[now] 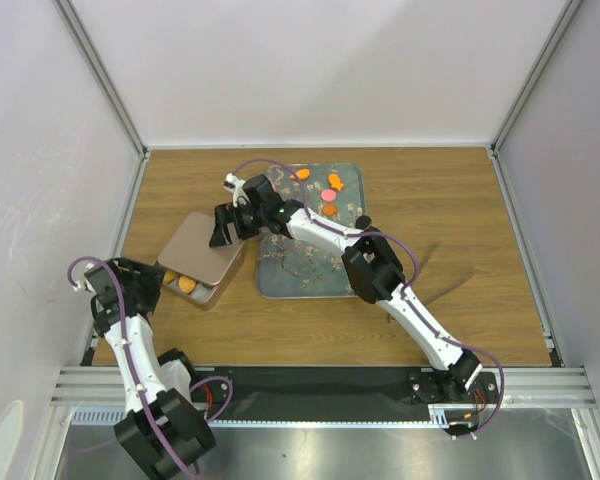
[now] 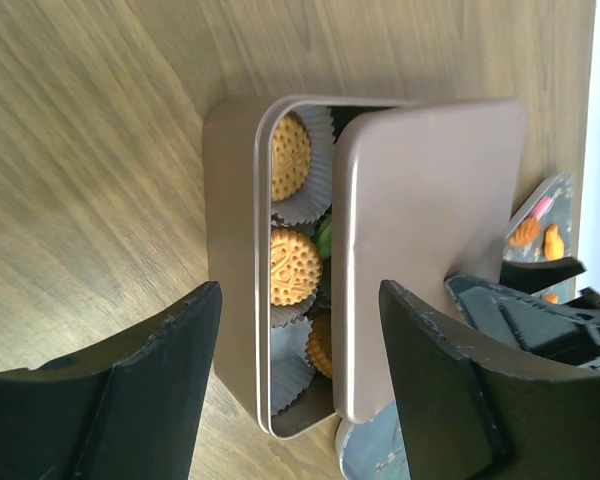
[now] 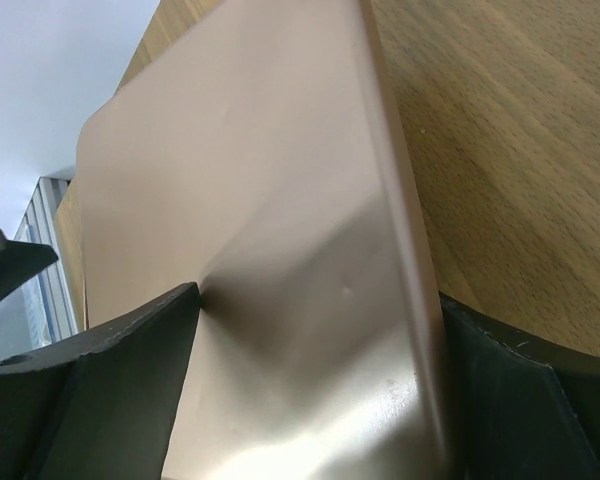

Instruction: Pack the cookies

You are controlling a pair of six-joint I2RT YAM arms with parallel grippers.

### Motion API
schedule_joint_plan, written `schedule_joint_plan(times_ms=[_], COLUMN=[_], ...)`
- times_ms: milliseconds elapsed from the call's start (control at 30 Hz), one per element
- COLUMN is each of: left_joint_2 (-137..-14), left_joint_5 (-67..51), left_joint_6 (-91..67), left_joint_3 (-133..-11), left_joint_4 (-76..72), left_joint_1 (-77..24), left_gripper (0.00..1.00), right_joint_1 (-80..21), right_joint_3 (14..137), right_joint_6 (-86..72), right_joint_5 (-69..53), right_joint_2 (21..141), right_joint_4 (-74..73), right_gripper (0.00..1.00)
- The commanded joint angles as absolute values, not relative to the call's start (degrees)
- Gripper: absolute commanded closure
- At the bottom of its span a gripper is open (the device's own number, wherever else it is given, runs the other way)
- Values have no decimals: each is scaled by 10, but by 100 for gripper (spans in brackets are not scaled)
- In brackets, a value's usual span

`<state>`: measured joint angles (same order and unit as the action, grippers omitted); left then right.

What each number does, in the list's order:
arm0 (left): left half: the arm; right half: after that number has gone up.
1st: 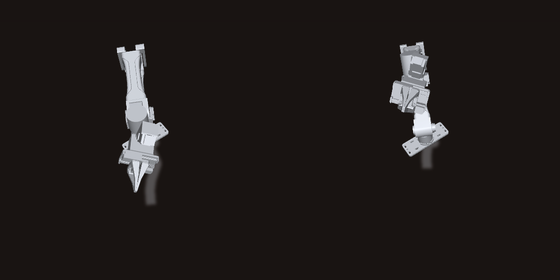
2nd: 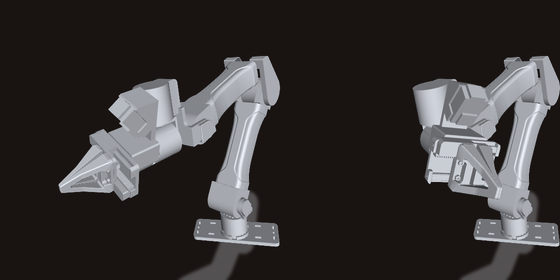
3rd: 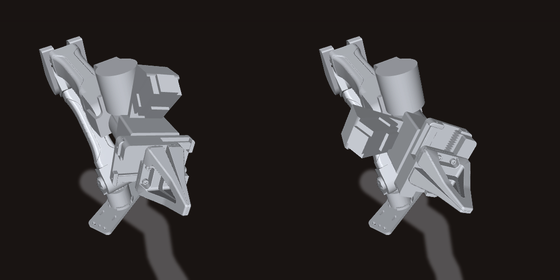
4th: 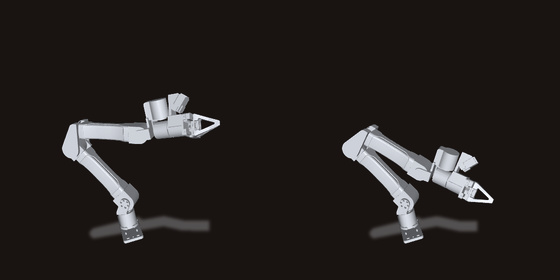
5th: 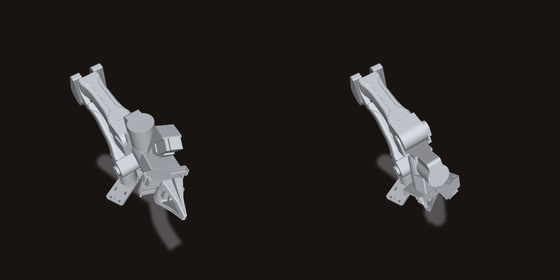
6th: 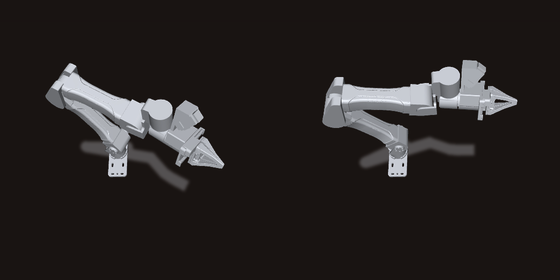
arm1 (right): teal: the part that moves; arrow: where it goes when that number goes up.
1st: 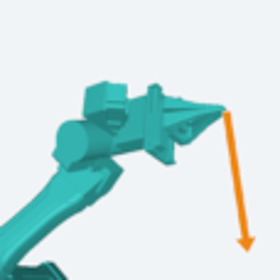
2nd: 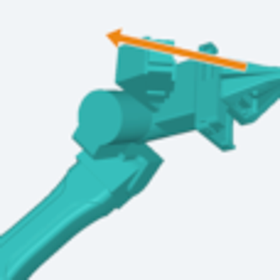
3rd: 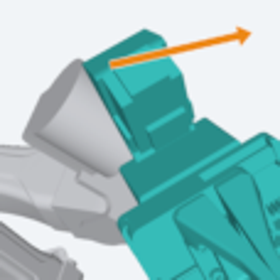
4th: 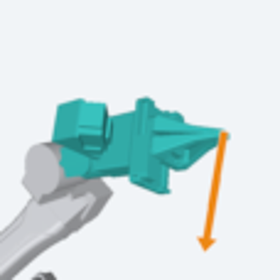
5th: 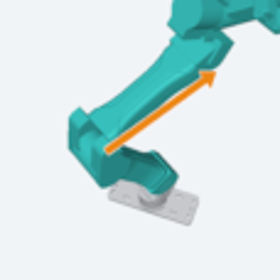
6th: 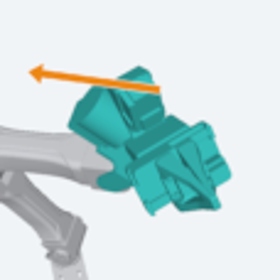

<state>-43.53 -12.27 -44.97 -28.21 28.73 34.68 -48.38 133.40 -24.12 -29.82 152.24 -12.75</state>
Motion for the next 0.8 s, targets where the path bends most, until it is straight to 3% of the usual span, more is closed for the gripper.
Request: schedule_joint_plan(times_ms=[0,767], left_joint_2=[-444,-472], left_joint_5=[-143,-143], left_joint_6=[-453,-470], left_joint_3=[-273,-251], left_joint_4=[240,193], left_joint_1=[335,300], left_gripper=[30,30], right_joint_1=[-492,-518], right_joint_3=[1331,1332], right_joint_6=[-210,-179], right_joint_5=[-263,-268], right_joint_2=[1486,1474], right_joint_4=[-149,-160], right_gripper=[9,4])
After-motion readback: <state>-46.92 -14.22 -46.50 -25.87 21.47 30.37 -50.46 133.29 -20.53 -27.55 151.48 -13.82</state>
